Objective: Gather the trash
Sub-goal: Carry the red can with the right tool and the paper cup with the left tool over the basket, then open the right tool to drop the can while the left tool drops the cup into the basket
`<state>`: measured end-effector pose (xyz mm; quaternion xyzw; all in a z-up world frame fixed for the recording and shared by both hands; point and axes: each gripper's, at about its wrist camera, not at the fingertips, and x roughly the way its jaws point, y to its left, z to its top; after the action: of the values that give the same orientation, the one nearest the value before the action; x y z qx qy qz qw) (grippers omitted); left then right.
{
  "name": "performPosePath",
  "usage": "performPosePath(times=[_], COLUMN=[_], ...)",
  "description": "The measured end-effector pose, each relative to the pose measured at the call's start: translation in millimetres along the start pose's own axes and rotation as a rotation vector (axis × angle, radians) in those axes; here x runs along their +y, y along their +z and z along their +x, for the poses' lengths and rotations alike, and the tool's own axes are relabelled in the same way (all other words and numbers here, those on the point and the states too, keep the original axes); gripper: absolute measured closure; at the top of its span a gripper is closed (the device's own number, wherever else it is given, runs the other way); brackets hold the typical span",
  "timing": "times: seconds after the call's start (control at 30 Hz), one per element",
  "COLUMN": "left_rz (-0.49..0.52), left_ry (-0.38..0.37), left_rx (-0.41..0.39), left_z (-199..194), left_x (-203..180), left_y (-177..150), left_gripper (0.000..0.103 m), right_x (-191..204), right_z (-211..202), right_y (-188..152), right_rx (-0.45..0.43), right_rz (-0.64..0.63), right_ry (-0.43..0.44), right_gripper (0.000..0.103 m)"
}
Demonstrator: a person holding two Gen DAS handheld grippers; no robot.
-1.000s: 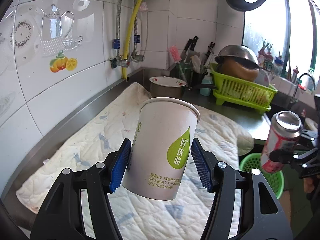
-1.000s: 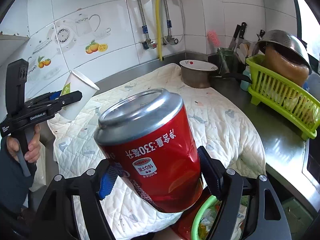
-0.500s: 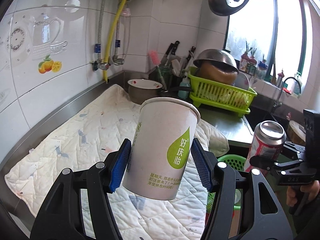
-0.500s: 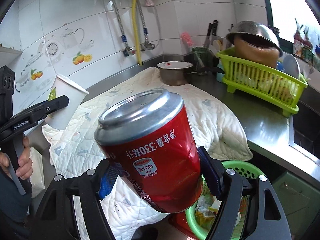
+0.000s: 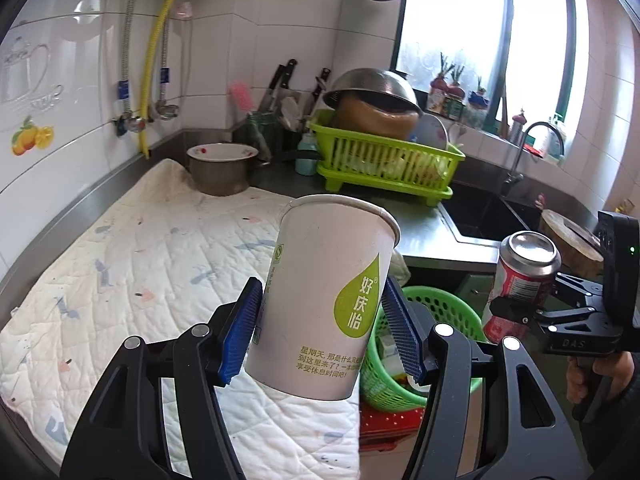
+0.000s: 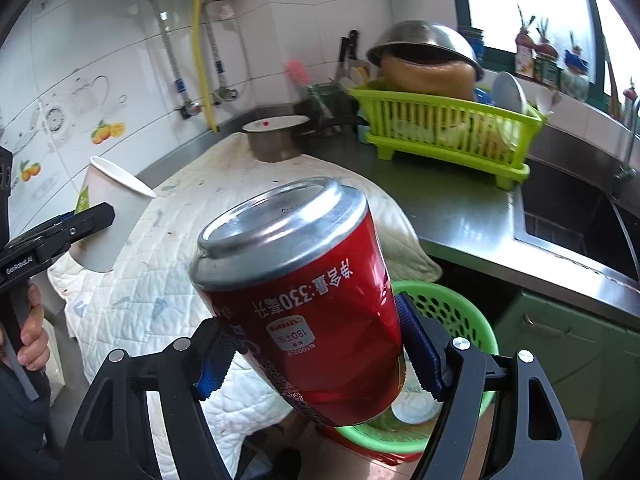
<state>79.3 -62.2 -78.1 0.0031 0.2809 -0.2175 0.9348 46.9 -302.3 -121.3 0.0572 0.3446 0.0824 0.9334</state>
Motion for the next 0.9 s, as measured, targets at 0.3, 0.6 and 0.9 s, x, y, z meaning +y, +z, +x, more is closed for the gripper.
performPosePath(times=[0.3, 0.6, 0.9], left_rz=[0.041, 0.077, 0.085], left_ry=[-0.071, -0.096, -0.110], left_rx=[0.052, 0.069, 0.076], left_z=[24.5, 31.8, 32.5], left_x=[-28.4, -45.8, -52.7], left_y=[-4.5, -5.6, -5.1], left_gripper=[0.042, 0.042, 0.042], right_x=[-39.4, -75.7, -95.9], right_z=[4.7, 32.4, 47.5], right_y=[-19.0, -36.2, -44.3], right_rx=[0.036, 0.099, 0.113], right_rz=[0.049, 0.115, 0.168], right_ry=[-0.129, -0.185, -0.191], right_gripper=[0.032, 0.032, 0.022])
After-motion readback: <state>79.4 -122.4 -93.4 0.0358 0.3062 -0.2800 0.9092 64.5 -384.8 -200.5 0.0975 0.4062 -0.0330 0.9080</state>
